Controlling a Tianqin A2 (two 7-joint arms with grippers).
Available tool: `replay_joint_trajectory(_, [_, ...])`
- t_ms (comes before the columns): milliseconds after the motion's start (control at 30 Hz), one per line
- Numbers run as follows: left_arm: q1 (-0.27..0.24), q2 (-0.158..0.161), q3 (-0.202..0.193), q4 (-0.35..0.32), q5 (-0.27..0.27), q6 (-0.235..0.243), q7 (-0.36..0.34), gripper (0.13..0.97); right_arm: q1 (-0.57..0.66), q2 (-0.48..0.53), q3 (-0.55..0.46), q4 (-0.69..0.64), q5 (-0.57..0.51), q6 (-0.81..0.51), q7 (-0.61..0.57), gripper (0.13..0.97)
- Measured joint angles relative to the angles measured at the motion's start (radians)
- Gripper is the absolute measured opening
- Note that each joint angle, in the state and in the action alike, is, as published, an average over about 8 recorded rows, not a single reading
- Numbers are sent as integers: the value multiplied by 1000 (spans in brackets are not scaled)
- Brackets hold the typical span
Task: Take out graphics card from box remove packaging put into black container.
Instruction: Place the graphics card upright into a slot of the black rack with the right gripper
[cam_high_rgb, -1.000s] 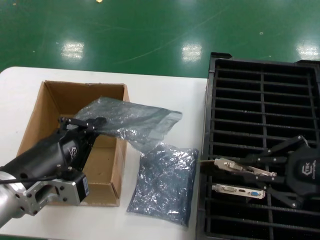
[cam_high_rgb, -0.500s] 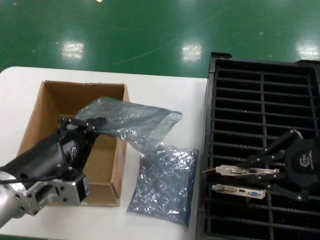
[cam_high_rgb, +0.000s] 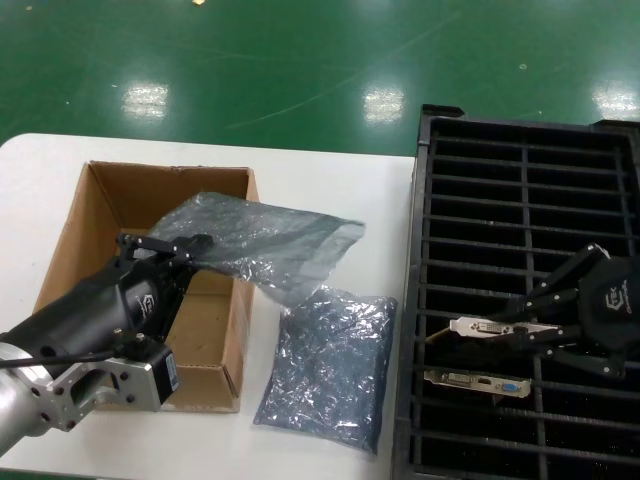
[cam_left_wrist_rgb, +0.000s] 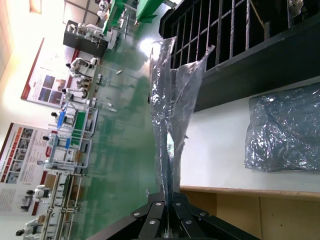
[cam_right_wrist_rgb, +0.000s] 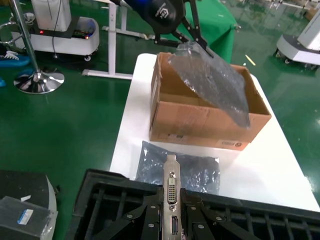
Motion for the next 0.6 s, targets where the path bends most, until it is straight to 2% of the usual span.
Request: replay_joint_trajectory(600, [0,0,0,0,0,0,0,139,44,-41,-26,-123,-55,-20,-17,187])
